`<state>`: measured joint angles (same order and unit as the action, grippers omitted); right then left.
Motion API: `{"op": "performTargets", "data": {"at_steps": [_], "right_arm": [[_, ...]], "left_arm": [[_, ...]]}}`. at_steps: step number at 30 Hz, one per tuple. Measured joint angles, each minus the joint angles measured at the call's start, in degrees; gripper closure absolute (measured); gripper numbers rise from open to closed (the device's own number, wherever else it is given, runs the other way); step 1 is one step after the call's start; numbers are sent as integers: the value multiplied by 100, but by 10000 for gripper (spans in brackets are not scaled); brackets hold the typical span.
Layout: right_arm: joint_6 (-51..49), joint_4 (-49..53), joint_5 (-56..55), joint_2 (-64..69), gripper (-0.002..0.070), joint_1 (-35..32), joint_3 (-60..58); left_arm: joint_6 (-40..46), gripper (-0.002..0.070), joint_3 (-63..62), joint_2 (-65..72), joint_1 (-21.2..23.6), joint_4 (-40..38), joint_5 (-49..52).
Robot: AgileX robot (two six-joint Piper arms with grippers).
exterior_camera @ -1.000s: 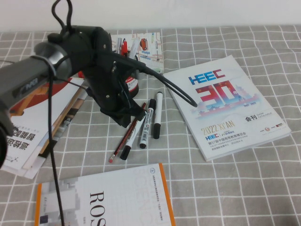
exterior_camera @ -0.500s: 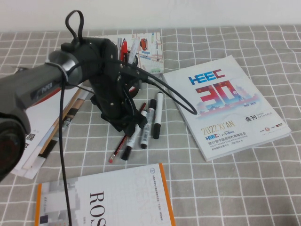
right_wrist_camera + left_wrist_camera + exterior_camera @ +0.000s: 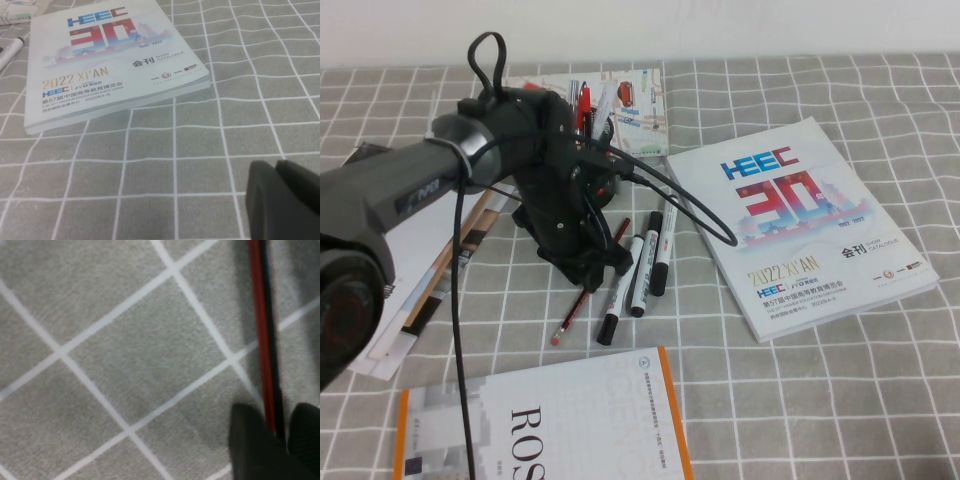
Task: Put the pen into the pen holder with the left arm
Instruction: Pick up the pen on the table
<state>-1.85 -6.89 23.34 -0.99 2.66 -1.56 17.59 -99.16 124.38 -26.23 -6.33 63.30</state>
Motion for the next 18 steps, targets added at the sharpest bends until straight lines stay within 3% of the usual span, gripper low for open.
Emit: {"op": "performTargets", "data": {"at_steps": [2, 5, 18], "right_arm": [[0, 0, 0, 0, 691, 0, 0], [0, 0, 0, 0, 691, 0, 0], [0, 0, 0, 0, 691, 0, 0]], "left_arm": [[-13, 600, 0, 0, 0, 36, -2], [-21, 647, -2, 10, 0, 59, 20], [-21, 652, -3, -227, 0, 47, 326]]}}
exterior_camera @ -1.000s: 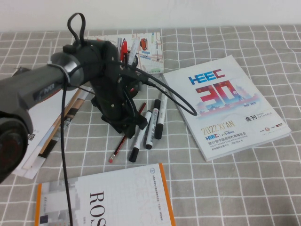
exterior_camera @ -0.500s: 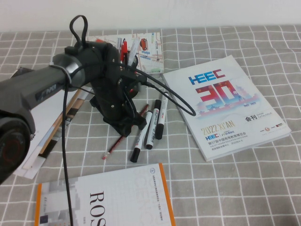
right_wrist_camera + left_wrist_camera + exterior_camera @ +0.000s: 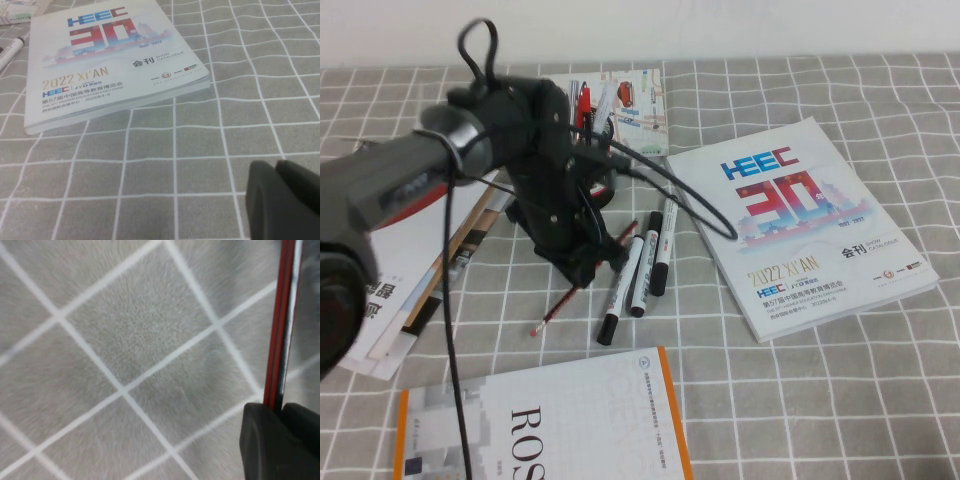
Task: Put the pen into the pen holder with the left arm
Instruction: Pick up the pen on the table, then place the pen onto the pen holder
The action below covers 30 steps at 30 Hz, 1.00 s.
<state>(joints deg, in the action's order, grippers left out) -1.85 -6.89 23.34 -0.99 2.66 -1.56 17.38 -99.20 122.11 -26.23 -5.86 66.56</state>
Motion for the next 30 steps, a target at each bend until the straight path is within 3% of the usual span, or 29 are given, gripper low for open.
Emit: {"op": "performTargets", "data": {"at_steps": [8, 13, 17, 25, 30], "right_arm": [[0, 0, 0, 0, 692, 0, 0], [0, 0, 0, 0, 691, 0, 0], [0, 0, 0, 0, 691, 0, 0], [0, 0, 0, 0, 691, 0, 0], [0, 0, 0, 0, 691, 0, 0]], "left_arm": [[33, 653, 14, -1083, 0, -273, -68], [133, 653, 556, -1955, 0, -363, -828], [287, 653, 1664, -2872, 0, -469, -2371], [477, 653, 3596, -3798, 0, -660, -6656], [204, 653, 3813, -3460, 0, -687, -8036]]}}
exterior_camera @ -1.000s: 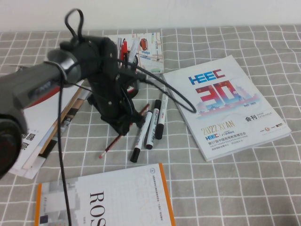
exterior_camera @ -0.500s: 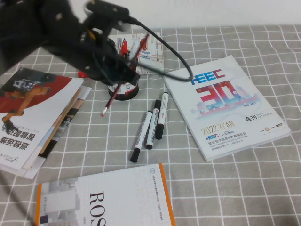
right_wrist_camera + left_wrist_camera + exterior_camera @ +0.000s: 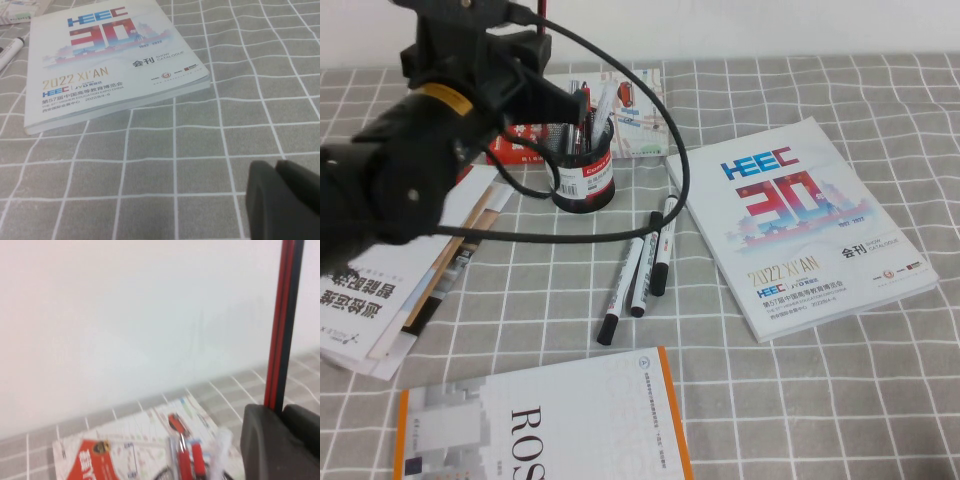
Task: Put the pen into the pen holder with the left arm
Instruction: Place the pen onto the pen holder
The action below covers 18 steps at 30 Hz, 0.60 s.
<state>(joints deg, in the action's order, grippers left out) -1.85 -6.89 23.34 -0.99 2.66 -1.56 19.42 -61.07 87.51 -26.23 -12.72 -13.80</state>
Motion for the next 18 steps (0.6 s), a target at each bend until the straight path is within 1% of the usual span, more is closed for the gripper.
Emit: {"op": "performTargets", "data": {"at_steps": [4, 9, 15, 18], "right_arm": [[0, 0, 0, 0, 691, 0, 0], [0, 0, 0, 0, 691, 0, 0], [0, 0, 0, 0, 692, 0, 0], [0, 0, 0, 0, 691, 0, 0]], "left_arm": [[-262, 653, 0, 440, 0, 91, -823], [-993, 653, 10, 983, 69, 606, -1634], [-2343, 653, 2, 1478, 501, 1272, -2414], [-2927, 653, -55, 1688, 678, 1739, -2550]]}}
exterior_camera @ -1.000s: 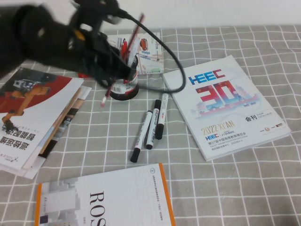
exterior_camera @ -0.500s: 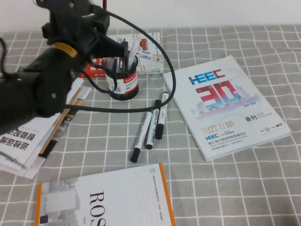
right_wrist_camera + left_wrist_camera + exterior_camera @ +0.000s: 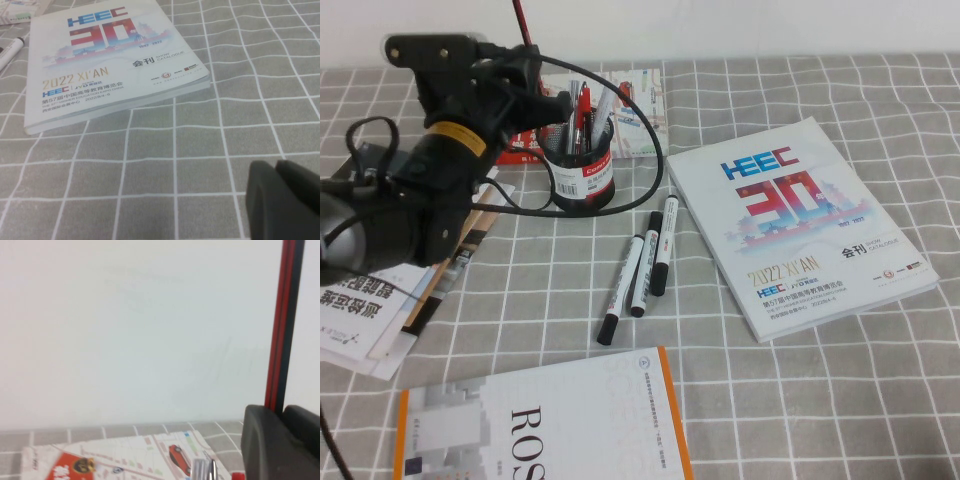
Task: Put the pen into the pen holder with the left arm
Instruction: Place the pen onto the pen holder
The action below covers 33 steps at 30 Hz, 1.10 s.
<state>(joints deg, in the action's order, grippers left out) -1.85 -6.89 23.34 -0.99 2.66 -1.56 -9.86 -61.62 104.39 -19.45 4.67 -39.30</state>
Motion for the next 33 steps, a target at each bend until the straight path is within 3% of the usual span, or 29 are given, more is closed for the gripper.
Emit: {"op": "performTargets", "data": {"at_steps": [22, 33], "right_arm": [[0, 0, 0, 0, 691, 0, 0], [0, 0, 0, 0, 691, 0, 0]], "left_arm": [[-360, 653, -580, 852, 65, 1090, 429], [-404, 627, -580, 1000, 65, 1174, 470]]}}
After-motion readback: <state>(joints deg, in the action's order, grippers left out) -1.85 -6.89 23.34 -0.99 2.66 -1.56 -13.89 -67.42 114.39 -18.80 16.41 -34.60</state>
